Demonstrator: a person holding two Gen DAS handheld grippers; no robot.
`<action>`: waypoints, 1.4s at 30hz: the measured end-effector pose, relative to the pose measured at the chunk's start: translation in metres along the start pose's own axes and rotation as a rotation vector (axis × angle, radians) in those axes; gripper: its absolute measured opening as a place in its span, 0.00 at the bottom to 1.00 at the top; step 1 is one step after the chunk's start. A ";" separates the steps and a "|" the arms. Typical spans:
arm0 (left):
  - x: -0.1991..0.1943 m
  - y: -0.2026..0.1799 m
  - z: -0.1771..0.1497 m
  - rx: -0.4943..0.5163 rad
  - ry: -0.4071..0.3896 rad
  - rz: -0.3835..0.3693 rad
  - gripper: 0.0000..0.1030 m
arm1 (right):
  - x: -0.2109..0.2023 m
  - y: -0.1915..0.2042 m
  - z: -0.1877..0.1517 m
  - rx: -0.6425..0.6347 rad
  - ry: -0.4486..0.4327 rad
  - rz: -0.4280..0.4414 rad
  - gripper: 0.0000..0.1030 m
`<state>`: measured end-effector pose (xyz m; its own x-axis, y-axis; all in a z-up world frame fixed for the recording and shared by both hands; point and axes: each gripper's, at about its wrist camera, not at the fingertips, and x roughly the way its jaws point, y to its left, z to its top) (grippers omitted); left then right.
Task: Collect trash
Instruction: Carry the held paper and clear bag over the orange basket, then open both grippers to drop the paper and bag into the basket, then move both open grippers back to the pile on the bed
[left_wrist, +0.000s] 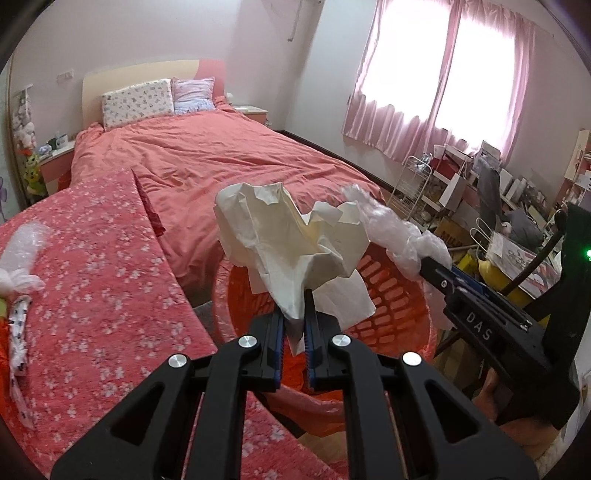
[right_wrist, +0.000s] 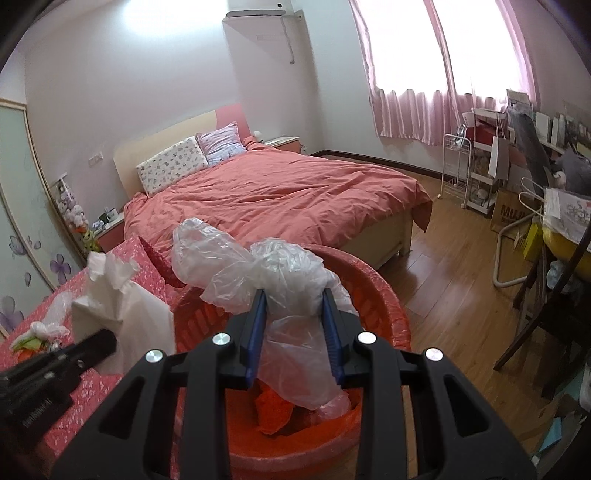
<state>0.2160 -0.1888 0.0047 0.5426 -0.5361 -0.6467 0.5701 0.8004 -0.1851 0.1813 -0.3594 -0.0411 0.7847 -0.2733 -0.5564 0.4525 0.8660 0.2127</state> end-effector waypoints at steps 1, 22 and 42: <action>0.003 0.000 0.000 -0.001 0.008 -0.002 0.09 | 0.002 0.001 0.000 0.007 0.000 0.003 0.29; -0.001 0.029 -0.019 -0.013 0.033 0.112 0.51 | 0.013 0.015 -0.011 -0.048 -0.002 -0.030 0.68; -0.142 0.159 -0.043 -0.208 -0.156 0.384 0.55 | -0.012 0.141 -0.038 -0.245 0.017 0.127 0.72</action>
<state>0.2029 0.0269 0.0352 0.7856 -0.2113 -0.5815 0.1822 0.9772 -0.1089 0.2198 -0.2181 -0.0351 0.8206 -0.1506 -0.5512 0.2329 0.9690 0.0819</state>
